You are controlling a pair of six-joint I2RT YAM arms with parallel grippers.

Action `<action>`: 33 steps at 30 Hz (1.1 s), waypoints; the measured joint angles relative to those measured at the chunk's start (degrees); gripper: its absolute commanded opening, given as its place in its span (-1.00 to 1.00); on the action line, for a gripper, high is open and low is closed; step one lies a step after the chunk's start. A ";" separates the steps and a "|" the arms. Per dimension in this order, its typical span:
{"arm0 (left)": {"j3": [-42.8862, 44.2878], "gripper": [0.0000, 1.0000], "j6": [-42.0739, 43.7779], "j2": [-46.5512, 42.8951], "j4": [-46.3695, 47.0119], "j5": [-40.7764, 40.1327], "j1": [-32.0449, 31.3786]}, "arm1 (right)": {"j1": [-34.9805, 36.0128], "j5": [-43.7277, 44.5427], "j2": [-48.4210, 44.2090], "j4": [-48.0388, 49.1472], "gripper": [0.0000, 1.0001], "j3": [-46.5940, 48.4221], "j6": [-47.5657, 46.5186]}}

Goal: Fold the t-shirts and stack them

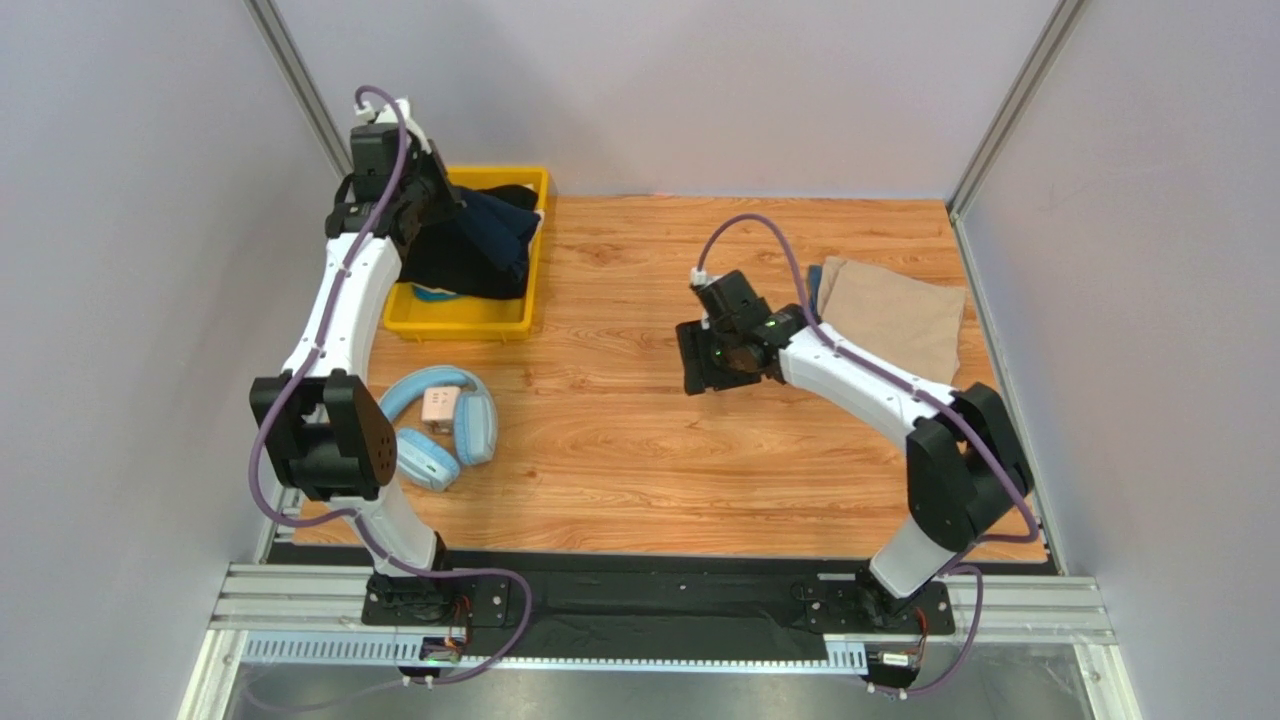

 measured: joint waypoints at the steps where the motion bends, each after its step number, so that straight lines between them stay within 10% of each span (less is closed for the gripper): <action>1: 1.11 -1.00 0.39 -0.72 -0.55 0.02 -1.64 | -1.40 0.46 -1.27 -0.11 0.24 0.04 0.07; 17: 11.19 -1.00 -1.79 -4.28 -3.13 3.52 -23.58 | -11.72 3.98 -11.74 0.04 0.10 -1.99 3.63; 33: -38.97 -1.00 -14.73 -6.12 2.73 8.31 -43.41 | -17.09 0.83 -14.75 -0.04 0.44 -2.03 5.20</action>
